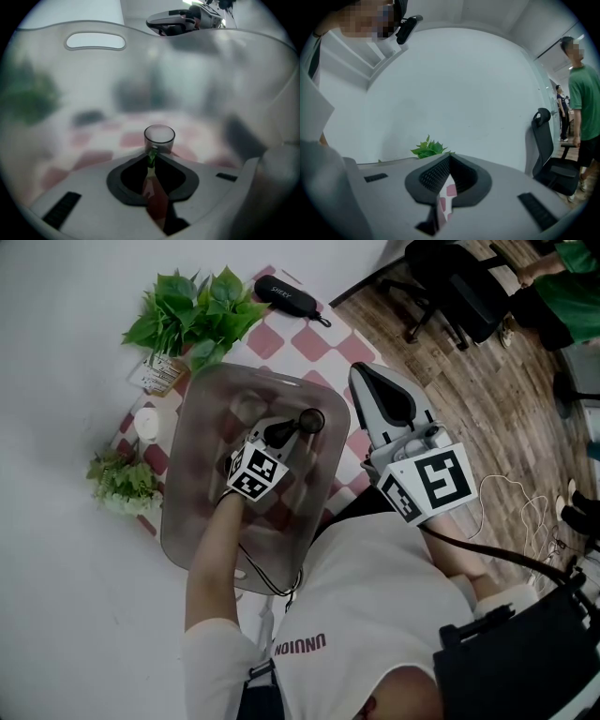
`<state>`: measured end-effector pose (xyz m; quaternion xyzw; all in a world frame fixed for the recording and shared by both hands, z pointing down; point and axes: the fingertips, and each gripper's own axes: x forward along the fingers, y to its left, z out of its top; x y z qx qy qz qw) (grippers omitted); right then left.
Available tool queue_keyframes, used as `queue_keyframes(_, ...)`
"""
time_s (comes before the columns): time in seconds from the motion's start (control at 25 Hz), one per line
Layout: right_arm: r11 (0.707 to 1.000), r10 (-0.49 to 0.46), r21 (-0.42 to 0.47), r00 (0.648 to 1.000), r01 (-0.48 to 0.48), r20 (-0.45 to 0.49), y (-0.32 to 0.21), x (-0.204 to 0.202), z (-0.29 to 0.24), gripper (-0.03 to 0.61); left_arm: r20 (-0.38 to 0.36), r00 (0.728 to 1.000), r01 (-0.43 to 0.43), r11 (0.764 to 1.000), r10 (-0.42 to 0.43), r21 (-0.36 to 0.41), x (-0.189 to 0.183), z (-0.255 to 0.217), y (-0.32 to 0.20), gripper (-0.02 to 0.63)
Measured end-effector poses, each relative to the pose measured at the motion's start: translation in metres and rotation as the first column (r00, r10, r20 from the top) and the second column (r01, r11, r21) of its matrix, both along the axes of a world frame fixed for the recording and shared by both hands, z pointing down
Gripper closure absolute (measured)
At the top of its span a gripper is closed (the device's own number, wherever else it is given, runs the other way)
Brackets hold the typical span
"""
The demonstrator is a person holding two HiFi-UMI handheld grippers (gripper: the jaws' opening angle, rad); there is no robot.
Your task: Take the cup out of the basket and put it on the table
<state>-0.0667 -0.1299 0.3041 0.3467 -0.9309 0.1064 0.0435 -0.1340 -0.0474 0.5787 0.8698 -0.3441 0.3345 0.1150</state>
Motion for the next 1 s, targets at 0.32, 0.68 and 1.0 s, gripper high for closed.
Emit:
queue_keyframes(0.32,1.0,-0.005,0.003,1.0,0.005,0.002,0.0,-0.002,0.0,0.56,0.026,0.999,-0.024,1.0,0.023,0.011,0.002,0.001,0.006,0.565)
queue_keyframes(0.68,1.0,-0.007,0.006,1.0,0.007,0.005,0.0,-0.002,0.0,0.56,0.027,0.999,-0.022,1.0,0.022,-0.001,0.005,-0.001,0.013,0.571)
queue_keyframes(1.0,1.0,-0.006,0.009,1.0,0.006,0.01,0.0,-0.002,-0.001,0.56,0.018,1.0,-0.009,1.0,0.009,-0.017,0.006,-0.001,0.014,0.574)
